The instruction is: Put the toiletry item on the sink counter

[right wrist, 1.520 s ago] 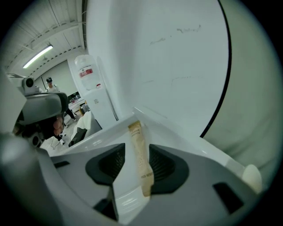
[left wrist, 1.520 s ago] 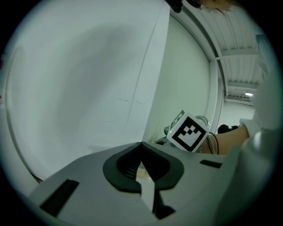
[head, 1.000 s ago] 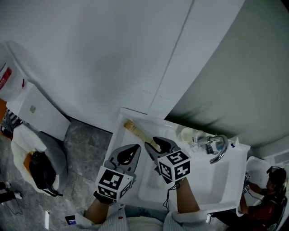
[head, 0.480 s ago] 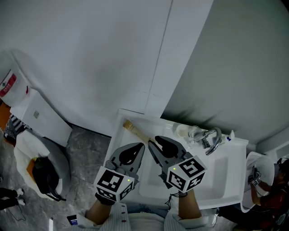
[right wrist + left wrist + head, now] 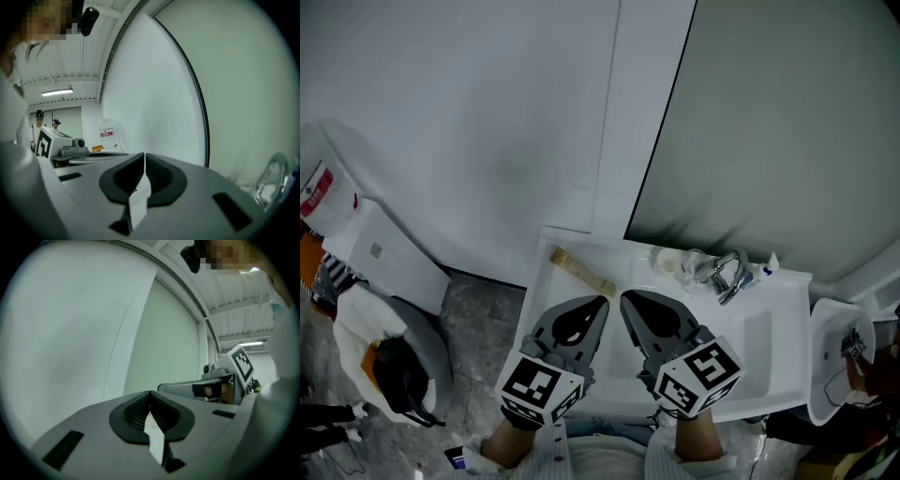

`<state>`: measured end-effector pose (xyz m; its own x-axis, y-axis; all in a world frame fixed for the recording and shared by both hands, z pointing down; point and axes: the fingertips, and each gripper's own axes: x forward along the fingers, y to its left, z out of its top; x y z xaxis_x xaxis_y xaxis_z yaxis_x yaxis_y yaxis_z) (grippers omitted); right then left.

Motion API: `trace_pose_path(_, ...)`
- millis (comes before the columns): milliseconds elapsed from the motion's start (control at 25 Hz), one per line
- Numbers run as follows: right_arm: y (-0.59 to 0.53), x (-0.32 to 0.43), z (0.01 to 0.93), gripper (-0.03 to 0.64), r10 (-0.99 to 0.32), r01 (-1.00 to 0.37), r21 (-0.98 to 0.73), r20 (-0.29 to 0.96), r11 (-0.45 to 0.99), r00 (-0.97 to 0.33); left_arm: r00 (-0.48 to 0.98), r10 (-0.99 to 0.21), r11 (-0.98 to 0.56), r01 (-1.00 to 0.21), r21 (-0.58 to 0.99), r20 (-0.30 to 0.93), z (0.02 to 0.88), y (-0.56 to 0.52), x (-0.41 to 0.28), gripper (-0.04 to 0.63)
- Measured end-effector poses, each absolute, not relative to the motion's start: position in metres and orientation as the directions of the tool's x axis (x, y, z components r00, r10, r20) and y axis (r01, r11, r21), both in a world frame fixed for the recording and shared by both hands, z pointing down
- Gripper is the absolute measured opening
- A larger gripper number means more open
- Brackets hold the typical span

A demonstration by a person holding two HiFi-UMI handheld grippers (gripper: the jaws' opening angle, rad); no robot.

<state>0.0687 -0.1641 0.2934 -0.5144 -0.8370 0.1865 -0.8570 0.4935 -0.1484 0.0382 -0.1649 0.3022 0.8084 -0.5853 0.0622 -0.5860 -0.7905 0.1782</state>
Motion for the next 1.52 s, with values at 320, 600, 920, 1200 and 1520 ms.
trace_pose_path(320,-0.143,0.071,0.291,0.011,-0.854,-0.869,-0.15,0.17,0.471,-0.492,0.833,-0.552,-0.82,-0.551,0.158,0.04,0.291,-0.149,0.045,0.017)
trace_pose_path(600,-0.136,0.074,0.292,0.009,-0.858,-0.876,-0.145,0.18,0.46,-0.48,0.845,-0.535,-0.833,-0.533,0.148,0.029,0.286,-0.141,0.045,0.017)
trace_pose_path(920,-0.135,0.077,0.295,0.009,-0.859,-0.878,-0.151,0.184,0.455,-0.477,0.852,-0.523,-0.841,-0.522,0.145,0.031,0.287,-0.136,0.047,0.017)
trace_pose_path(1200,-0.134,0.077,0.296,0.009,-0.856,-0.874,-0.16,0.184,0.459,-0.483,0.85,-0.527,-0.838,-0.525,0.146,0.031,0.288,-0.136,0.048,0.017)
trace_pose_path(1520,-0.137,0.074,0.3,0.009,-0.844,-0.867,-0.163,0.2,0.472,-0.497,0.842,-0.539,-0.829,-0.537,0.153,0.037,0.289,-0.141,0.047,0.017)
